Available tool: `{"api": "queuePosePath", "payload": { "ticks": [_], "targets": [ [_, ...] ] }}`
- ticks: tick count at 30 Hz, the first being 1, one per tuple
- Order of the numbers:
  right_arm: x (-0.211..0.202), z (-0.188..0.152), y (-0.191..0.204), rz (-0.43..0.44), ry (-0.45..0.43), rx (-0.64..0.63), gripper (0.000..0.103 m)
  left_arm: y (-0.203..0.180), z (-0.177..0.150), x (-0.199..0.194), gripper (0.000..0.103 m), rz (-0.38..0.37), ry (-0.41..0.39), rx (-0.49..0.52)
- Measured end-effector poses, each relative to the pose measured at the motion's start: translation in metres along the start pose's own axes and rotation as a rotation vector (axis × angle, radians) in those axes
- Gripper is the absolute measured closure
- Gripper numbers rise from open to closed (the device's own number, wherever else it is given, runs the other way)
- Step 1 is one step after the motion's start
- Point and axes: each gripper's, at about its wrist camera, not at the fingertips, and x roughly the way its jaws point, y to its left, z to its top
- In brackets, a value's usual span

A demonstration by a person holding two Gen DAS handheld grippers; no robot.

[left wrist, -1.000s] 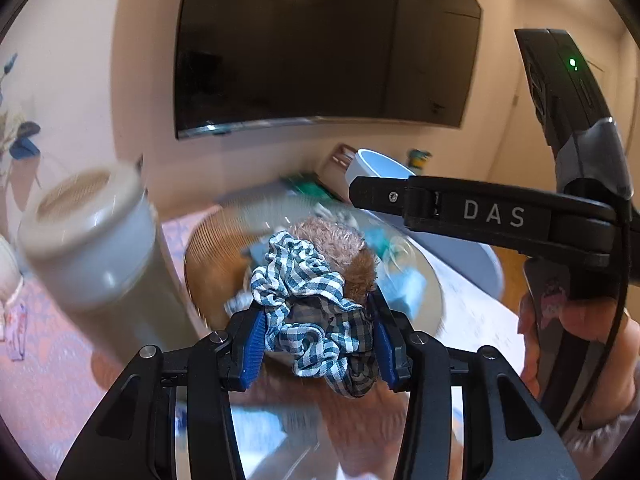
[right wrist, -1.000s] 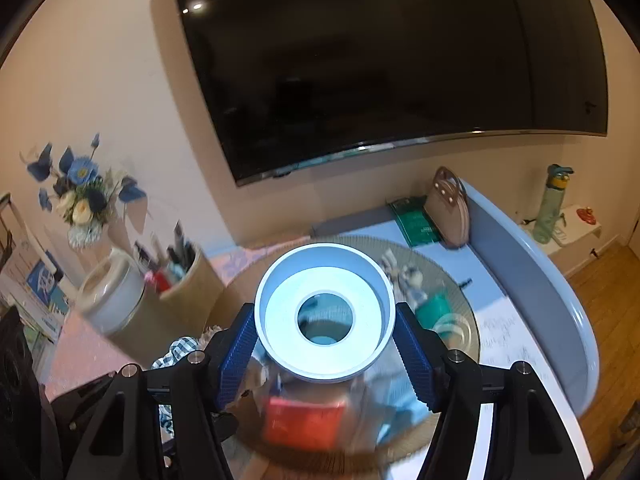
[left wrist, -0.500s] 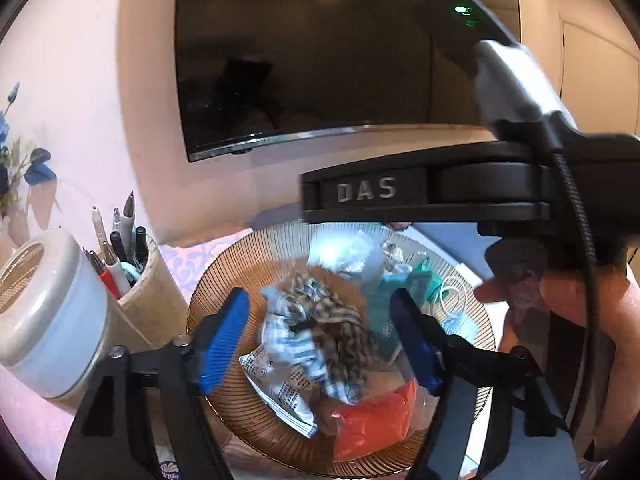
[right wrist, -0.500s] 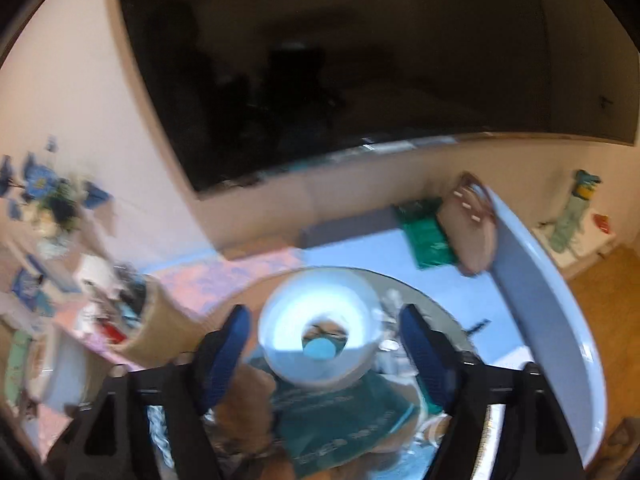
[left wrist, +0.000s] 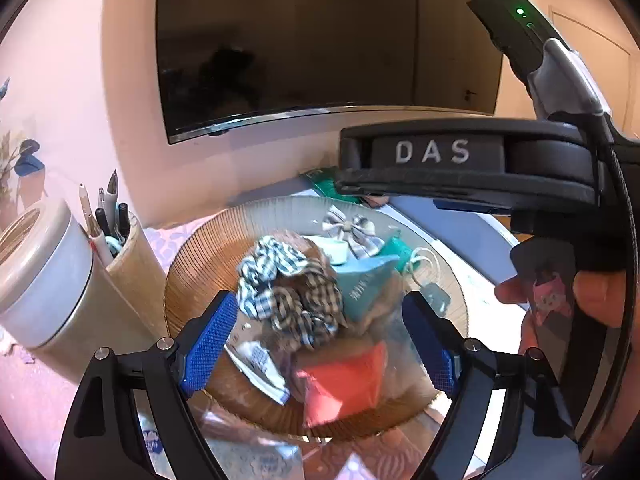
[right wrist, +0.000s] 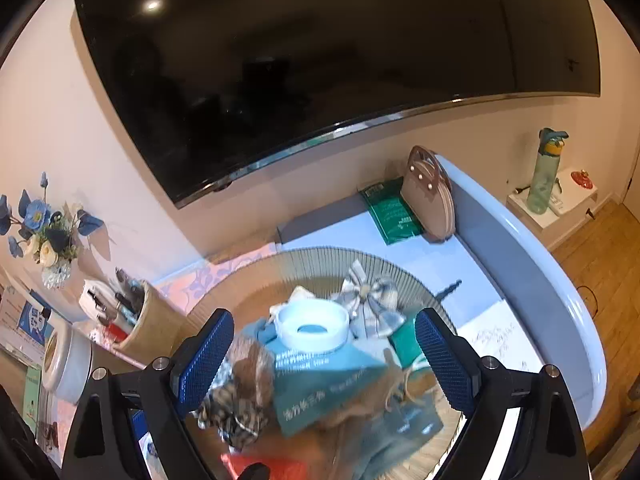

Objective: Organize soft objects
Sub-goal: 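Open both grippers to drop the scrunchie and ring dish into the bowl, then move both open grippers back to the items on the bed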

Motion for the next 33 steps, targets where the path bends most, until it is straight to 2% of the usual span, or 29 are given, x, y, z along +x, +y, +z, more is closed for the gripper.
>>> {"api": "queuePosePath", "payload": {
  "ticks": [11, 14, 21, 26, 33],
  "targets": [
    [-0.023, -0.049, 0.030, -0.044, 0.011, -0.027, 0.012, 0.011, -0.029, -0.029, 0.019, -0.116, 0.050, 0.004],
    [-0.032, -0.062, 0.042, -0.041, 0.013, -0.029, 0.012, 0.023, -0.036, -0.036, 0.019, -0.152, 0.064, -0.018],
    [-0.046, -0.095, 0.084, -0.014, 0.012, -0.057, 0.012, 0.058, -0.056, -0.072, 0.019, -0.191, 0.041, -0.028],
    [-0.047, -0.115, 0.123, 0.015, 0.018, -0.098, 0.012, 0.095, -0.071, -0.082, 0.019, -0.157, 0.048, -0.036],
    [-0.028, -0.133, 0.187, 0.078, 0.051, -0.167, 0.012, 0.167, -0.094, -0.085, 0.019, -0.060, 0.088, -0.088]
  ]
}}
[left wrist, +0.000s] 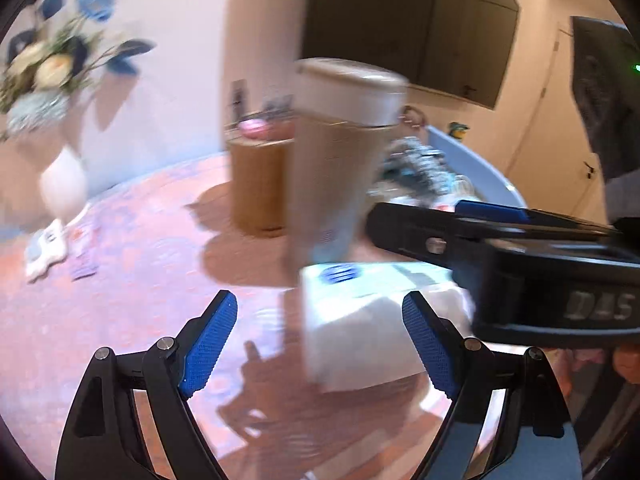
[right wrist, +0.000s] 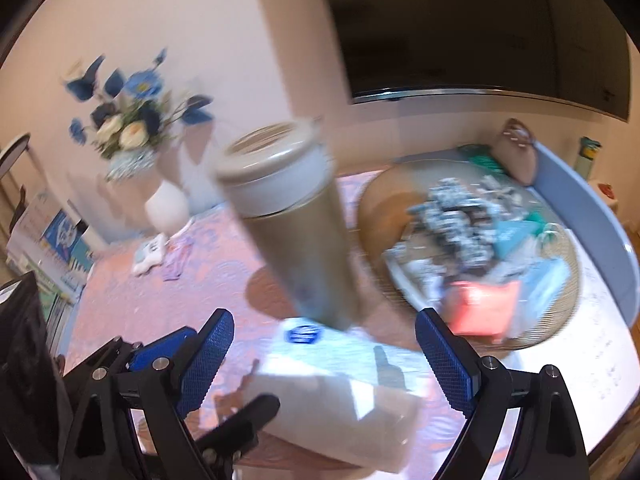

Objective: Organize soft objects
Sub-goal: 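Move both open grippers back to the items on the bed, then grasp the white plush toy with the left gripper while the right grasps the pink wipes pack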

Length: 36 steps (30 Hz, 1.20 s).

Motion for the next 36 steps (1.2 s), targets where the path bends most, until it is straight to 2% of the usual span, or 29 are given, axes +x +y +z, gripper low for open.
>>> {"api": "queuePosePath", "payload": {
  "ticks": [6, 10, 19, 22, 28, 33, 36],
  "targets": [
    [0.036, 0.007, 0.055, 0.069, 0.035, -0.066, 0.012, 0.065, -0.006, -0.010, 0.019, 0.104, 0.009, -0.048],
    [0.059, 0.012, 0.088, 0.109, 0.058, -0.096, 0.012, 0.123, -0.004, -0.011, 0.019, 0.190, 0.015, -0.111],
    [0.124, 0.029, 0.148, 0.182, 0.080, -0.067, 0.012, 0.251, 0.009, -0.015, 0.019, 0.363, -0.001, -0.240],
    [0.148, 0.034, 0.165, 0.173, 0.077, -0.061, 0.012, 0.290, 0.011, -0.010, 0.019, 0.372, 0.008, -0.271],
    [0.196, 0.040, 0.191, 0.135, 0.088, -0.064, 0.012, 0.342, 0.011, 0.003, 0.019, 0.358, 0.009, -0.336],
    [0.231, 0.040, 0.198, 0.071, 0.099, -0.079, 0.012, 0.357, 0.013, 0.022, 0.019, 0.279, 0.015, -0.348],
    [0.250, 0.040, 0.202, 0.053, 0.119, -0.091, 0.012, 0.355, 0.015, 0.035, 0.019, 0.283, 0.014, -0.300]
  ]
}}
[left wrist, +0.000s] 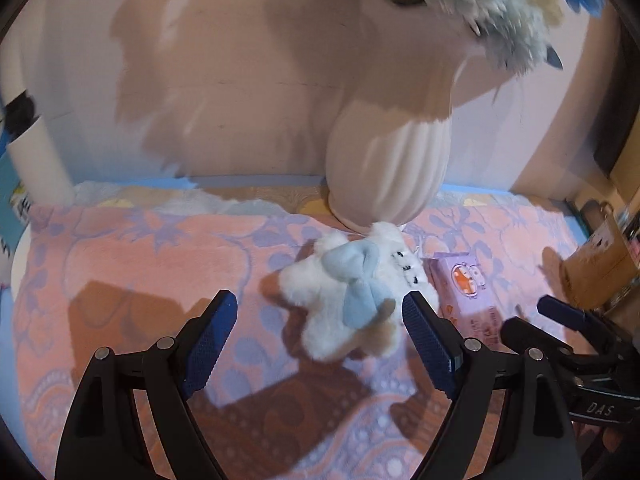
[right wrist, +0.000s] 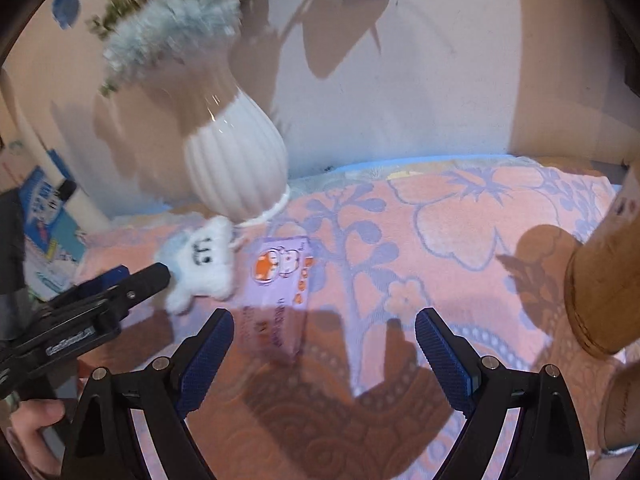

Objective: Organize soft objects
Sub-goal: 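Grasp the white plush toy with the left gripper while the right grasps the pink wipes pack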

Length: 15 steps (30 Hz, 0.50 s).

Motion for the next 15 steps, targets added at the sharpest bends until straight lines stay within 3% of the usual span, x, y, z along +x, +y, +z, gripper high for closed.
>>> {"api": "queuePosePath", "payload": {
  "ticks": [2, 4, 6, 8, 12, 13, 14, 15],
  "targets": [
    [0.010, 0.001, 0.003, -0.001, 0.010, -0.008, 0.012, -0.002, -0.001, 0.011, 0.019, 0.010, 0.000, 0.015],
    [0.022, 0.002, 0.008, 0.012, 0.020, -0.020, 0.010, 0.000, -0.002, 0.019, 0.005, -0.028, -0.006, -0.001],
    [0.028, 0.001, 0.012, 0.016, -0.002, -0.033, 0.001, 0.006, -0.002, 0.030, 0.001, -0.021, 0.030, -0.031],
    [0.030, 0.000, 0.012, 0.023, -0.019, -0.032, 0.000, 0.011, 0.000, 0.029, 0.001, -0.051, 0.008, -0.061],
    [0.034, -0.001, 0.025, -0.045, -0.009, -0.092, 0.002, 0.001, 0.000, 0.033, 0.001, -0.027, 0.014, -0.014],
    [0.031, -0.001, 0.028, -0.052, -0.021, -0.107, 0.017, -0.003, -0.001, 0.032, 0.015, -0.043, 0.008, 0.008],
    [0.029, -0.002, 0.030, -0.060, -0.036, -0.115, 0.048, -0.008, -0.002, 0.030, 0.030, -0.067, -0.003, 0.021],
    [0.025, -0.003, 0.033, -0.058, -0.053, -0.125, 0.065, -0.014, -0.003, 0.027, 0.059, -0.147, -0.019, 0.054]
  ]
}}
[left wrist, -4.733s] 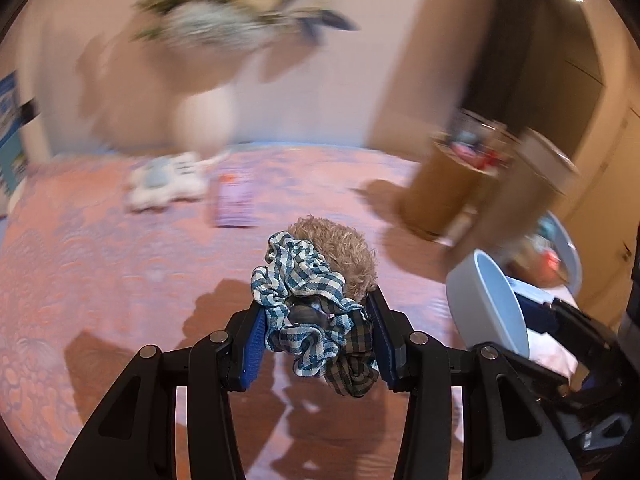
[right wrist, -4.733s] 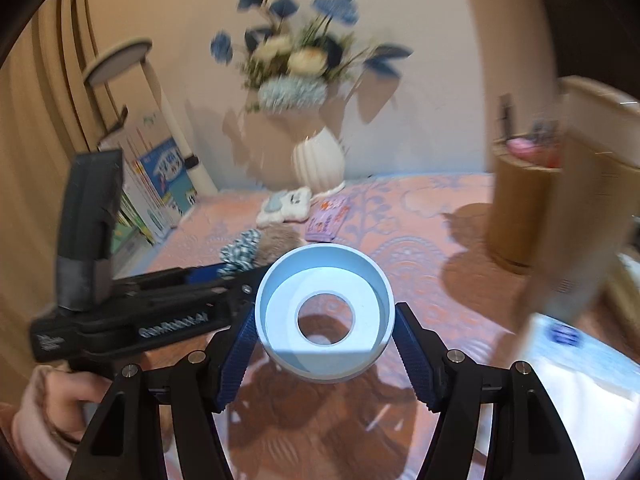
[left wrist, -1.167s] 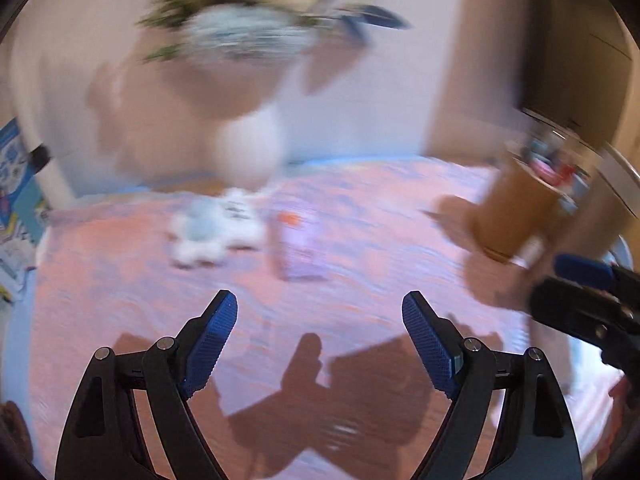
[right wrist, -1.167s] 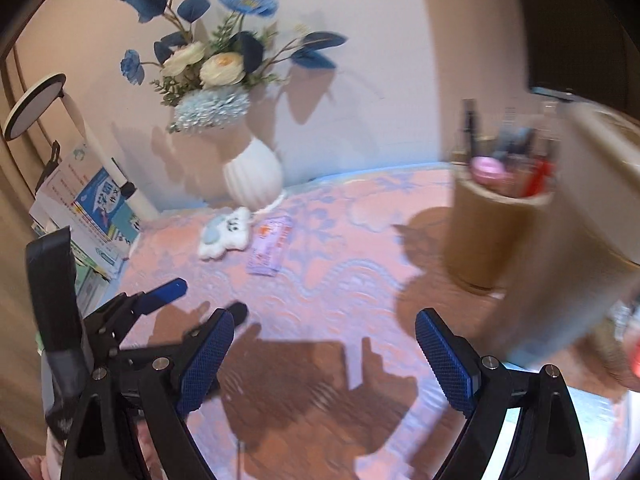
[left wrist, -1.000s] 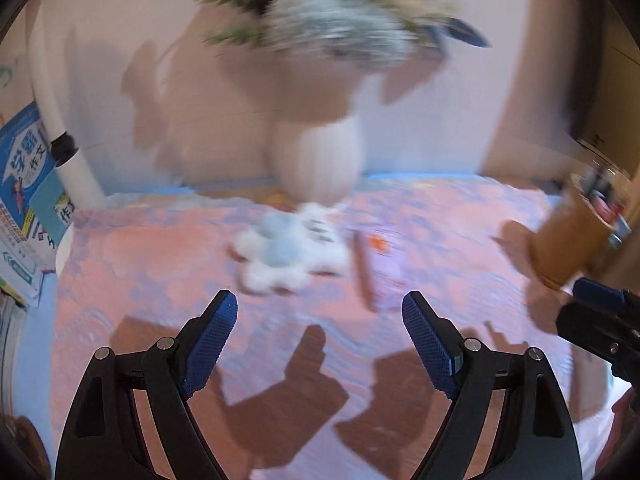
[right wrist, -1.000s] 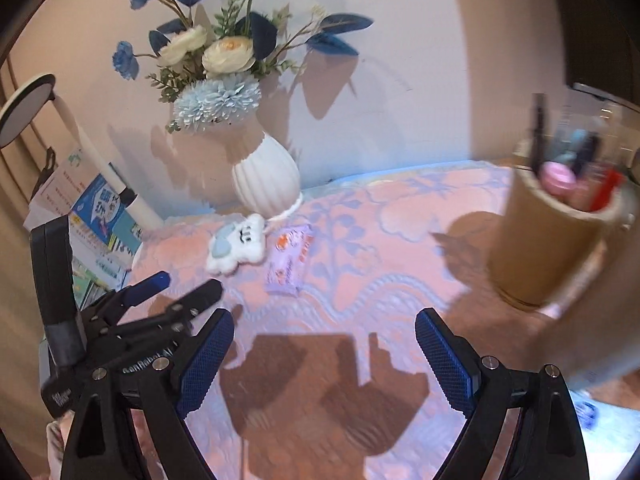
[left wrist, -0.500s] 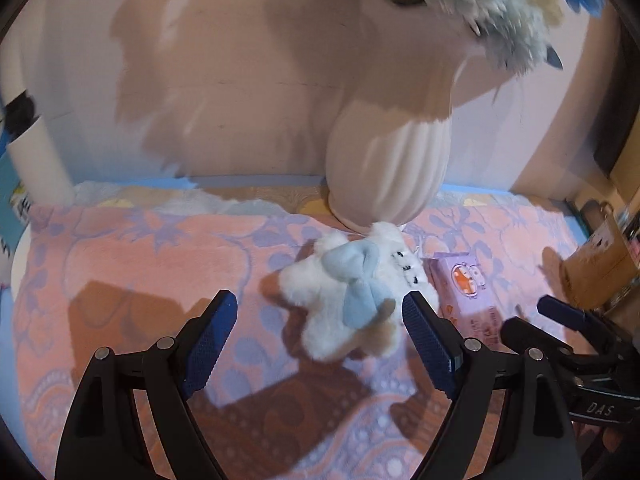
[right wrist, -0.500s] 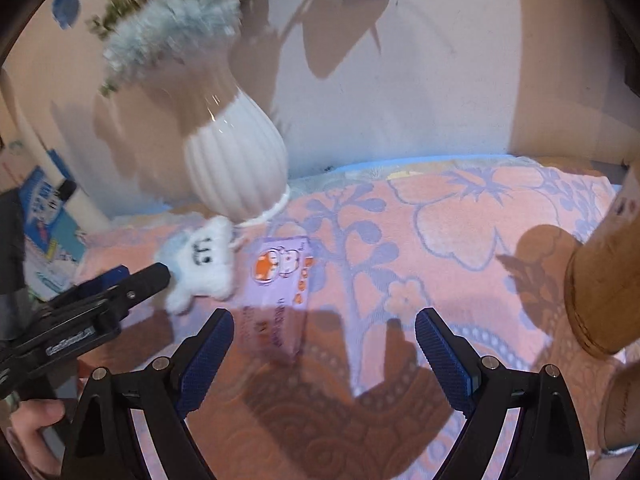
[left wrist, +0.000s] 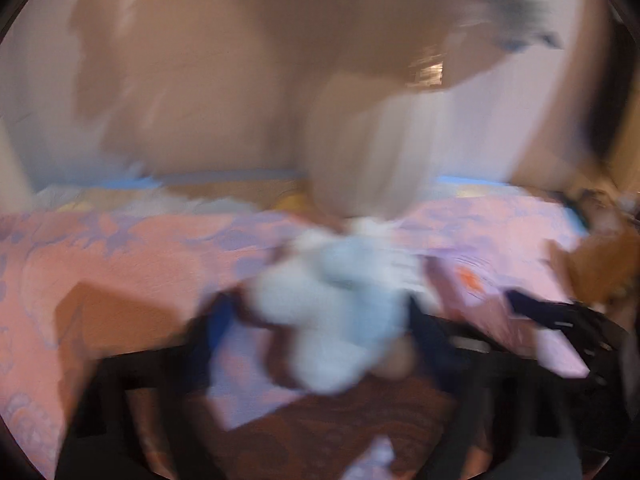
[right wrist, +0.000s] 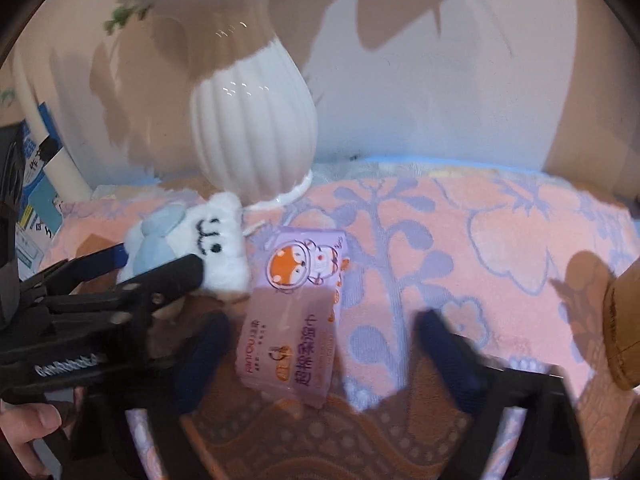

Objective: Organize soft objects
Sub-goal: 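Grasp the white plush toy with the left gripper while the right grasps the pink wipes pack, then carry the plush toy and wipes pack over to the glass bowl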

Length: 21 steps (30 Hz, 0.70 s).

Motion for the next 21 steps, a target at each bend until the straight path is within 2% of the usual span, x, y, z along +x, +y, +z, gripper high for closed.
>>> {"api": "queuePosePath", "payload": {
  "ticks": [3, 7, 12, 21],
  "targets": [
    [-0.002, -0.001, -0.001, 0.021, -0.003, 0.000, 0.064, -0.016, -0.001, -0.001, 0.064, 0.021, -0.013, 0.055],
    [-0.009, -0.004, -0.018, 0.075, -0.036, 0.066, 0.064, -0.008, 0.000, -0.001, 0.066, -0.025, -0.018, 0.003],
    [-0.020, -0.007, -0.030, 0.123, -0.050, 0.122, 0.064, -0.010, -0.006, -0.024, 0.067, 0.016, -0.065, 0.015],
    [-0.087, -0.028, -0.034, 0.211, -0.068, 0.110, 0.065, -0.057, -0.026, -0.069, 0.067, -0.034, -0.102, -0.009]
  ]
}}
